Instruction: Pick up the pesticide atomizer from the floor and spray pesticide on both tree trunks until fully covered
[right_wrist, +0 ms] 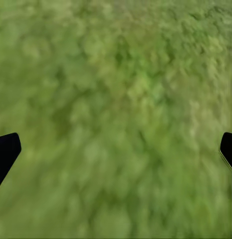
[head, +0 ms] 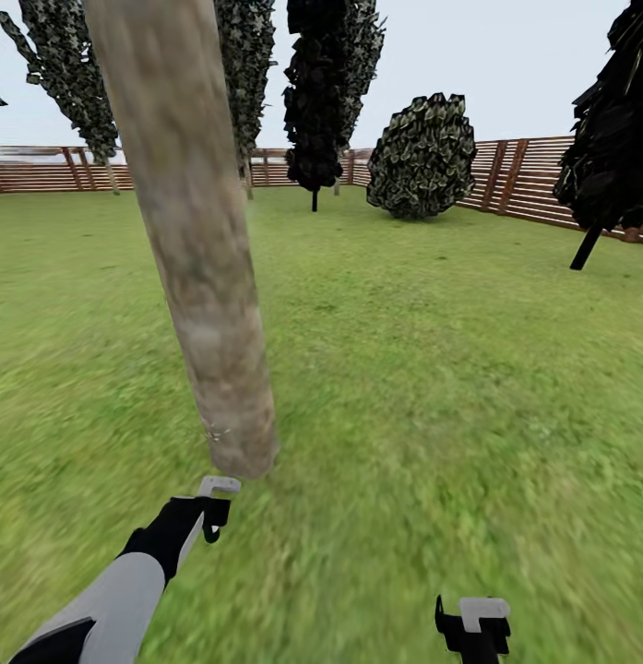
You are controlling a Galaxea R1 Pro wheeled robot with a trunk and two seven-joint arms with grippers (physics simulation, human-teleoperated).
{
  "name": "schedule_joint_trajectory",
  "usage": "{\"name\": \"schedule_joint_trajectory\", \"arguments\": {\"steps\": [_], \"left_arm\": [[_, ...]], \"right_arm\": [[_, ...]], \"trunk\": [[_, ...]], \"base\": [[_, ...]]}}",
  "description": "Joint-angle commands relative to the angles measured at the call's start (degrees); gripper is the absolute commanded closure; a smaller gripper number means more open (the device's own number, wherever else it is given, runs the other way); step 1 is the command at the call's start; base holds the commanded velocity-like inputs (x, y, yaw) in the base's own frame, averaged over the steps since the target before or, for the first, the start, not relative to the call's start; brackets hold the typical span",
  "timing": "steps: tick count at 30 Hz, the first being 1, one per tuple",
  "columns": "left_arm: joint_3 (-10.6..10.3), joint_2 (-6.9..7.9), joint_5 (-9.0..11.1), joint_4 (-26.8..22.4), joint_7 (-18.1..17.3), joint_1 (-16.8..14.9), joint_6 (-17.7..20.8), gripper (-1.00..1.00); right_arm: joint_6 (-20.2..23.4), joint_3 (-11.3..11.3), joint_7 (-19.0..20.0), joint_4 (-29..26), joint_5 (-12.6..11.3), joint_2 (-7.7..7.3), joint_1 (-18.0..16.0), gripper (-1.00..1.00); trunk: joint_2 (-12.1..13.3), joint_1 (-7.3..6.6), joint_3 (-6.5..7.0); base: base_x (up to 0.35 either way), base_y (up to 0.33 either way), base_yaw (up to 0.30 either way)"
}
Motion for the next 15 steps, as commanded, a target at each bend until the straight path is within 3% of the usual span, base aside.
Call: {"name": "schedule_joint_trajectory", "arguments": {"steps": [1,9,13,15], "left_arm": [[0.0,0.0,0.0,-0.03,-0.02,0.0,0.0,1.0],[0.01,-0.05,0.06,-0.12,0.0,0.0,-0.04,1.0],[0.04,-0.2,0.08,-0.82,-0.03,-0.23,-0.18,1.0],[-0.09,-0.95,0.03,-2.45,-0.04,-0.72,0.02,1.0]], "right_arm": [[0.0,0.0,0.0,0.0,0.0,0.0,0.0,-1.0],[0.0,-0.03,0.0,0.0,0.0,0.0,0.0,-1.0],[0.0,-0.07,-0.09,-0.04,-0.03,-0.04,0.0,-1.0],[0.0,-0.09,-0.15,-0.1,-0.07,-0.07,0.0,-1.0]], "trunk": [[0.0,0.0,0.0],[0.0,0.0,0.0],[0.0,0.0,0.0],[0.0,0.0,0.0]], "base": [[0.081,-0.238,0.031],[0.007,-0.235,0.225],[-0.005,-0.042,0.229],[-0.001,-0.006,0.055]]}}
